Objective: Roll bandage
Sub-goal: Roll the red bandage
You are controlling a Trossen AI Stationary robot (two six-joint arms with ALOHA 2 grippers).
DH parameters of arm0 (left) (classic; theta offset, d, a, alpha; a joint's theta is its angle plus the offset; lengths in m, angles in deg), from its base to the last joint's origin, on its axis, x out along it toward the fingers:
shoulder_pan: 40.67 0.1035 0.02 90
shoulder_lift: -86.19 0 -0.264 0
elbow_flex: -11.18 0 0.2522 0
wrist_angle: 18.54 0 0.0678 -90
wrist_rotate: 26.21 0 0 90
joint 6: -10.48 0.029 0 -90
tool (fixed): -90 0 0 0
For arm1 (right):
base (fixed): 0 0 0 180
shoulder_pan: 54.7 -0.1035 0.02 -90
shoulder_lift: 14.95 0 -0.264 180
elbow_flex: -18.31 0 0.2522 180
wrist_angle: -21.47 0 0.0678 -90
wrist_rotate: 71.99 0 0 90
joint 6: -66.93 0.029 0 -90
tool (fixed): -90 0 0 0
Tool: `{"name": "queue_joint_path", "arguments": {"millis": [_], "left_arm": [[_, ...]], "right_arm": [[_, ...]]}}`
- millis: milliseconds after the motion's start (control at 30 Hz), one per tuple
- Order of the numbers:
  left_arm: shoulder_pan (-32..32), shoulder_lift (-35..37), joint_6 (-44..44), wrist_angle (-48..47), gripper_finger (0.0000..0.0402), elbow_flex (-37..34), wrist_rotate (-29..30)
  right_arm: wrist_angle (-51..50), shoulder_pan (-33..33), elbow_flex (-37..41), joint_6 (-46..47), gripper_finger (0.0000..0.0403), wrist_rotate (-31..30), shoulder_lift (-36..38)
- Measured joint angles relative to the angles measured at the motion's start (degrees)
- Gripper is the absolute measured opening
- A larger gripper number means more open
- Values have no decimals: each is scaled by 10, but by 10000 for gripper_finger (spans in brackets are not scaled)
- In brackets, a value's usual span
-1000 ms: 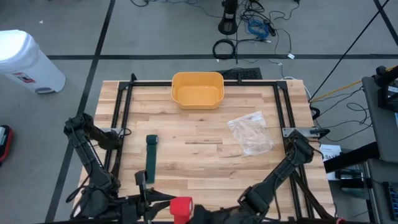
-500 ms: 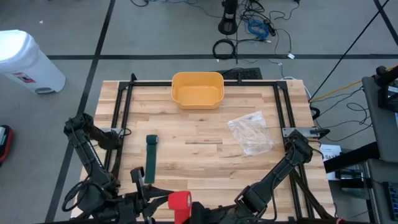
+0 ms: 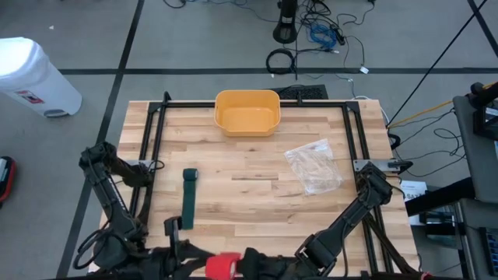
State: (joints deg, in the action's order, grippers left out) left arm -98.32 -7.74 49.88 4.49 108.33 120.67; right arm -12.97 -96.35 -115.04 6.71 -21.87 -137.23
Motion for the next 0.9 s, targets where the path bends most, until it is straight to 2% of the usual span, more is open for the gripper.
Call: {"name": "queue_joint_path", "arguments": {"millis": [200, 367, 533, 767, 900], "left_arm": [[-1, 0, -1, 2, 29, 0, -19], [-3, 0, -16, -3, 29, 0, -21], [-11, 0, -17, -3, 29, 0, -21], [-18, 0, -16, -3, 29, 0, -22], [-20, 0, -8, -2, 29, 0, 20]], "right_arm": [[-46, 15, 0, 51, 0, 10, 0], [-51, 19, 0, 46, 0, 6, 0], [-53, 20, 0, 37, 0, -25, 0], [-67, 20, 0, 54, 0, -24, 0], [-81, 16, 0, 73, 0, -21, 0]]}}
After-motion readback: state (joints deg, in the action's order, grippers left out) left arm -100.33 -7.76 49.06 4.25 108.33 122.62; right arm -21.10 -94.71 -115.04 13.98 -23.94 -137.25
